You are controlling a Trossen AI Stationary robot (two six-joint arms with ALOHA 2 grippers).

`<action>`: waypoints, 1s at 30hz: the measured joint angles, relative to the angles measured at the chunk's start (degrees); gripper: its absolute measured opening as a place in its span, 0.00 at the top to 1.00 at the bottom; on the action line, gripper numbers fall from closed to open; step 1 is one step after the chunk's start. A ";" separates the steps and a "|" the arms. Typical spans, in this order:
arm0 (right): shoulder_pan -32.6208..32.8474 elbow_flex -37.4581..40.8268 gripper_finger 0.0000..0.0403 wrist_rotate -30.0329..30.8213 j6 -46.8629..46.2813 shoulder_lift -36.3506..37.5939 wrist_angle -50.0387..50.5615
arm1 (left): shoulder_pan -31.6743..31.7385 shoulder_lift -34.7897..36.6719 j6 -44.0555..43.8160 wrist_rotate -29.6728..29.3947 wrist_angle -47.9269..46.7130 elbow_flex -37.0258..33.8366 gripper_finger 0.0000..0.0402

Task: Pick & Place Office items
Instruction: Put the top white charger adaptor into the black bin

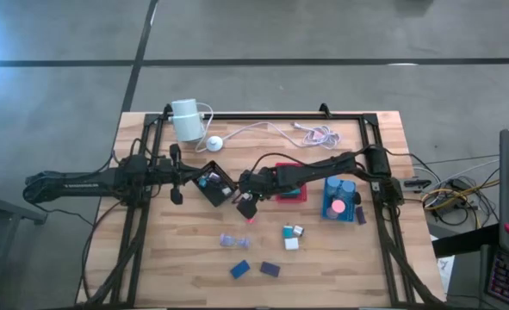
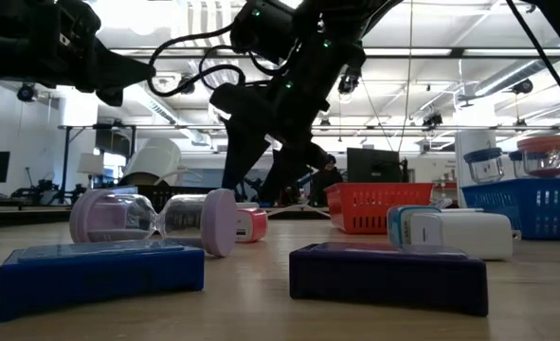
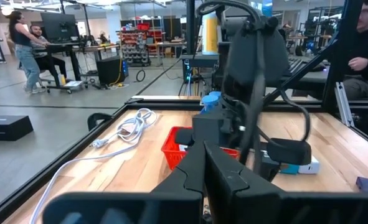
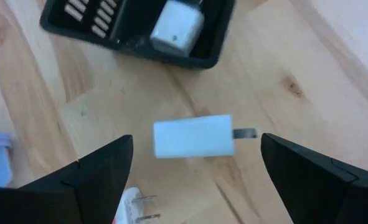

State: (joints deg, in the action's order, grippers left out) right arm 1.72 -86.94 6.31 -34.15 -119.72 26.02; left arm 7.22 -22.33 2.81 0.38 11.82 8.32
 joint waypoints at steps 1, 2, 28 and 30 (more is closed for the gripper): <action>0.21 0.00 0.14 0.09 0.09 -0.14 0.00 | 0.00 0.00 0.00 0.00 -0.01 0.00 0.98; 0.33 -0.01 0.14 0.15 0.40 -0.24 -0.02 | -0.02 0.00 0.00 0.00 -0.01 0.02 0.98; 1.66 0.05 0.23 8.20 4.24 -3.31 -2.50 | 0.00 0.00 0.00 -0.02 -0.06 0.02 0.98; 1.80 0.05 0.25 8.28 4.56 -3.31 -2.56 | 0.00 0.00 0.00 -0.02 -0.07 0.02 0.98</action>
State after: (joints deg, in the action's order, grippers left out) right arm 3.52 -86.89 14.59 -29.58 -123.02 23.46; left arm 7.22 -22.33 2.81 0.36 11.75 8.34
